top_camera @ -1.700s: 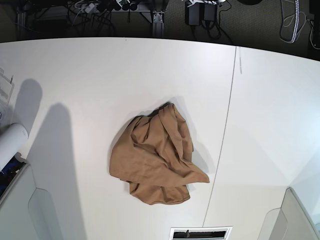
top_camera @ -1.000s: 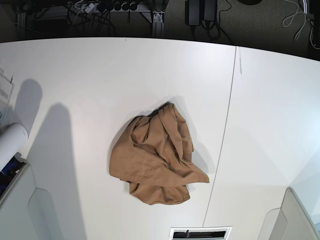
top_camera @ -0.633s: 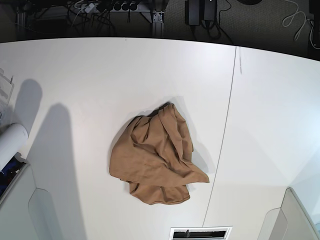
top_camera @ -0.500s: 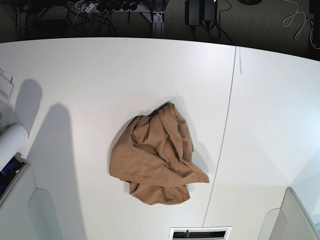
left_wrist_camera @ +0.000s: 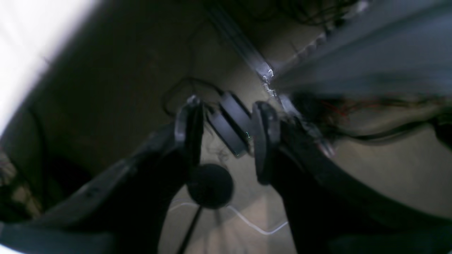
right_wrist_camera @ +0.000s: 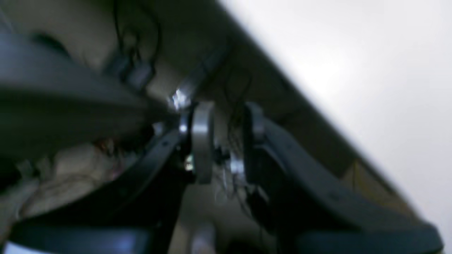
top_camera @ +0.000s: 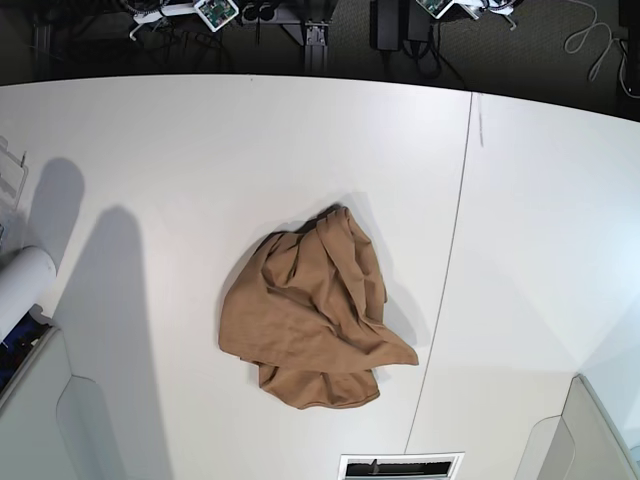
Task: Layout the t-shirt on the table in an organized manner, then fold the t-shirt properly
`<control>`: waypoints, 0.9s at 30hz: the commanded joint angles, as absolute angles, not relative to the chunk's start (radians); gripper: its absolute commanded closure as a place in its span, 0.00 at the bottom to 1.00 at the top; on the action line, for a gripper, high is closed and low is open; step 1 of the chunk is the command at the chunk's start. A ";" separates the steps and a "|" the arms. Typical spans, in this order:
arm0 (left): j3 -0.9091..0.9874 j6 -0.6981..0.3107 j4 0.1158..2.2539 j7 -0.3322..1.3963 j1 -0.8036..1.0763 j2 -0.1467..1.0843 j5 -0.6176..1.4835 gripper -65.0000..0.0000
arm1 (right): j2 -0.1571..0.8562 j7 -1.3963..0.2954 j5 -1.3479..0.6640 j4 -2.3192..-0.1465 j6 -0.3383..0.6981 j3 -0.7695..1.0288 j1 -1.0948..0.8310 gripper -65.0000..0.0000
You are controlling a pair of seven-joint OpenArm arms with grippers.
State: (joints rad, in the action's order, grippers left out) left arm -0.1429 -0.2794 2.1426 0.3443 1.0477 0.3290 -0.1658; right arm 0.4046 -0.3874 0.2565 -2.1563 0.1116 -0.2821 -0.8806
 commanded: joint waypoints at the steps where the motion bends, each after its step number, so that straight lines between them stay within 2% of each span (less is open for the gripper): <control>1: -0.143 -0.281 2.186 0.330 1.063 0.338 -0.154 0.60 | 0.410 -0.367 0.234 -2.193 0.112 -0.284 -0.865 0.77; 3: -0.143 -0.281 2.226 0.326 1.060 0.353 -0.149 0.60 | 0.410 -0.367 0.196 -2.213 0.112 -0.284 -0.804 0.73; 6: -0.144 -0.281 2.253 0.326 1.035 0.379 -0.134 0.60 | 0.405 -0.367 0.125 -2.212 0.112 -0.284 -0.697 0.55; 8: -0.143 -0.281 2.251 0.327 0.994 0.402 -0.114 0.53 | 0.387 -0.367 0.096 -2.206 0.112 -0.284 -0.626 0.46; 11: -0.144 -0.281 2.250 0.326 0.905 0.429 -0.067 0.44 | 0.344 -0.367 0.084 -2.179 0.112 -0.284 -0.523 0.45; 17: -0.144 -0.281 2.167 0.313 0.663 0.434 0.063 0.44 | 0.218 -0.366 0.056 -2.017 0.111 -0.284 -0.303 0.45; 25: -0.144 -0.282 1.866 0.295 0.306 0.394 0.199 0.44 | 0.079 -0.367 0.071 -1.829 0.078 -0.284 -0.068 0.45; 27: -0.145 -0.308 1.802 0.295 0.235 0.376 0.237 0.44 | 0.051 -0.366 0.072 -1.778 0.072 -0.284 -0.018 0.45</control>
